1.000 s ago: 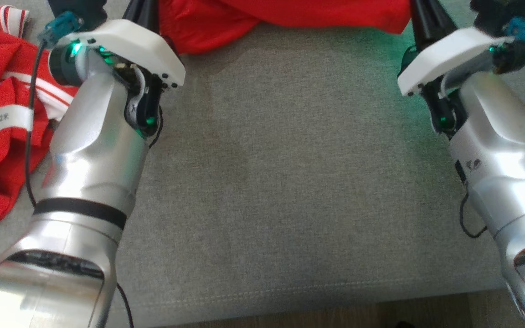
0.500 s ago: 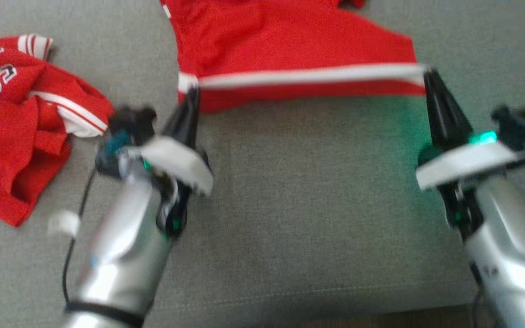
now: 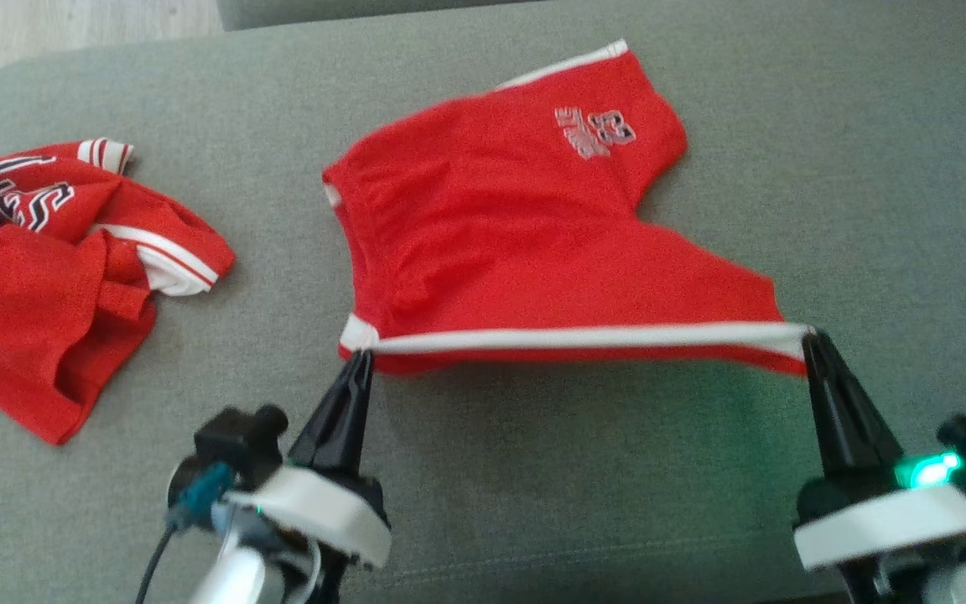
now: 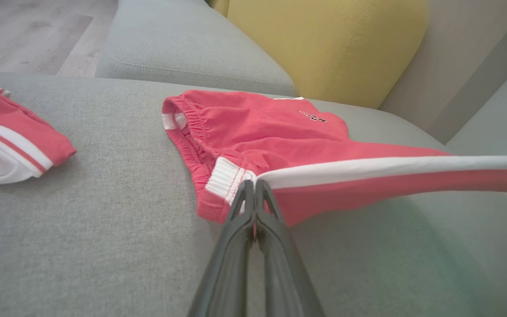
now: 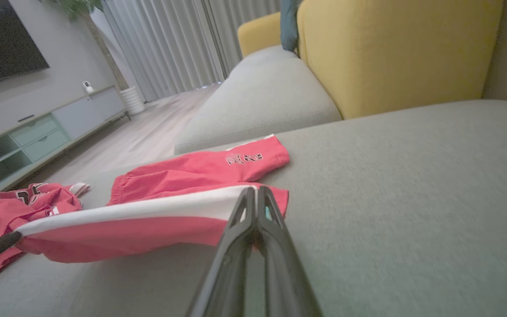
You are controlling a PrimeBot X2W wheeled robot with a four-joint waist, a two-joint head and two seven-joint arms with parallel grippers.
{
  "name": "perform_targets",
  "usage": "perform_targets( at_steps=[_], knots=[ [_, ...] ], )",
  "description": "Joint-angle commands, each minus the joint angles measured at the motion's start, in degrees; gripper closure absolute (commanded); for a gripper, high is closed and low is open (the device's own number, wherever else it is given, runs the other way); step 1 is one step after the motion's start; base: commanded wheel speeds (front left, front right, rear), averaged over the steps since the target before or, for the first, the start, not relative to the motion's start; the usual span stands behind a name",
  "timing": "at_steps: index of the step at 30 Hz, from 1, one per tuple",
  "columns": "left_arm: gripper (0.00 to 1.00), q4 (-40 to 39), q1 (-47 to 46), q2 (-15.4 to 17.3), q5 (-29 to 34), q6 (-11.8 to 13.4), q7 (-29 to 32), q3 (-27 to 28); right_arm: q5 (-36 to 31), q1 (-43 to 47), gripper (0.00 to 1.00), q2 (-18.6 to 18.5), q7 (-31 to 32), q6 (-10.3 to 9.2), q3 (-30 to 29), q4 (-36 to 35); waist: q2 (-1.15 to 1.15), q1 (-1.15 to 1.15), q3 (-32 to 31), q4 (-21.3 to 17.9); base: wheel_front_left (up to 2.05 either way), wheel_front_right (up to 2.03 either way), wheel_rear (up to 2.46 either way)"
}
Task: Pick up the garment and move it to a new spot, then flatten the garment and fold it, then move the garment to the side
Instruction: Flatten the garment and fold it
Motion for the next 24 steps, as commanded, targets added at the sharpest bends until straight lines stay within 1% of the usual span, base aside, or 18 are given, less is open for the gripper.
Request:
perform_targets(
  at_steps=[1,4,7,10,12,15,19,24],
  knots=[
    [1.0,-4.5,0.4,1.2,0.2,1.0,1.0,1.6,-0.6,1.2,1.0,0.1,1.5,-0.04,-0.1,-4.0,0.0,0.01,-0.6,0.0,0.0,0.0,0.0],
    [1.0,-11.3,4.7,2.4,0.3,2.8,3.8,1.4,-0.8,5.3,1.0,1.1,4.9,-0.04,-1.8,-8.5,0.0,0.01,-1.0,-0.1,0.0,0.0,0.0],
    [1.0,-16.2,6.4,3.3,0.4,3.9,5.9,1.4,-0.9,6.4,1.0,1.1,7.1,-0.04,-2.9,-10.9,0.0,0.01,-0.5,-0.1,0.0,0.0,0.0],
    [1.0,-18.0,5.6,4.1,0.3,3.7,7.3,1.6,-0.8,4.9,1.0,0.7,8.2,-0.04,-3.4,-11.3,0.0,0.01,0.8,0.1,0.0,0.0,0.0],
    [1.0,-17.7,3.6,4.4,0.0,2.9,8.1,1.6,-0.5,2.6,1.0,0.1,8.5,-0.04,-3.8,-10.4,0.0,0.01,2.2,0.3,0.0,0.0,0.0],
    [1.0,-16.1,-0.9,4.8,-0.1,1.5,9.1,1.6,0.0,-3.0,1.0,-1.4,8.6,-0.04,-4.2,-7.6,0.0,0.01,5.5,0.6,0.0,0.0,0.0],
    [1.0,-13.2,-8.1,4.7,-0.4,-0.1,9.8,2.3,1.2,-14.0,1.0,-3.9,8.1,-0.04,-3.4,-1.6,0.0,0.01,10.8,0.9,0.0,0.0,0.0],
    [1.0,-7.5,-18.4,3.7,-0.8,-2.4,9.0,3.0,2.3,-29.3,1.0,-7.0,7.7,-0.04,-1.4,8.8,0.0,0.01,16.9,3.0,0.0,0.0,0.0]
  ],
)
